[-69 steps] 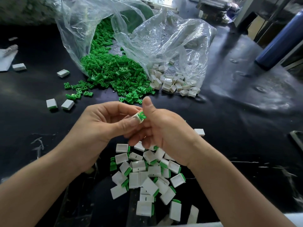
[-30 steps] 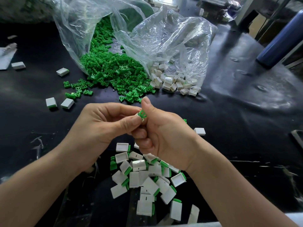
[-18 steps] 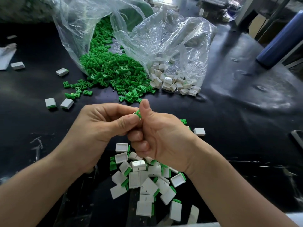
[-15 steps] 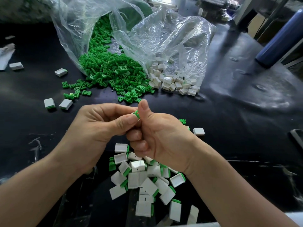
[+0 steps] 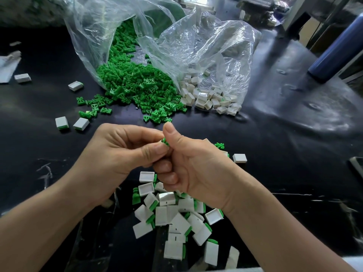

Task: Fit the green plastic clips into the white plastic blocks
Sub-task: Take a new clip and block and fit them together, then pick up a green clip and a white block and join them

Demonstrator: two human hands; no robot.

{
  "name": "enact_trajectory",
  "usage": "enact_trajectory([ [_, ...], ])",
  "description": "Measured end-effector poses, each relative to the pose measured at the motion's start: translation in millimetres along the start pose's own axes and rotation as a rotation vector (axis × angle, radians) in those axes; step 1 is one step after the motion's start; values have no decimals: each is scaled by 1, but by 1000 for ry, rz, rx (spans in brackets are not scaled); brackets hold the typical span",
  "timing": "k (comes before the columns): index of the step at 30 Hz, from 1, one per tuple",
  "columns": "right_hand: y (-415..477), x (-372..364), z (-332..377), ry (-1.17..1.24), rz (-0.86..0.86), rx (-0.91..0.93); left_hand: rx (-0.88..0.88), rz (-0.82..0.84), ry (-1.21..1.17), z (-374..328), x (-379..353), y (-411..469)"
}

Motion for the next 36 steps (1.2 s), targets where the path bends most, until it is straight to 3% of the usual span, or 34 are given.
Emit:
enact_trajectory([
  [6, 0, 3, 3, 28, -28, -12, -10, -3, -15, -1, 0, 3],
  [13, 1, 6, 2, -183, -173, 148, 42, 33, -55, 6, 4, 3],
  [16, 1, 4, 2, -158, -187, 187, 38, 33, -64, 6, 3, 3],
  [23, 1, 6, 0, -216, -181, 131, 7, 64, -43, 3, 0, 0],
  [36, 3, 7, 2, -24, -151, 37, 43, -34, -15, 4, 3, 3],
])
Point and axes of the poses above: each hand's wrist, its own y-axis towards the middle knuckle, its own x-axis out of the back of the hand, z = x × y, the point moved 5 cm from there along y, towards the middle knuckle, and after that the axes turned 10 degrees about -z, right-handed, at the moved point
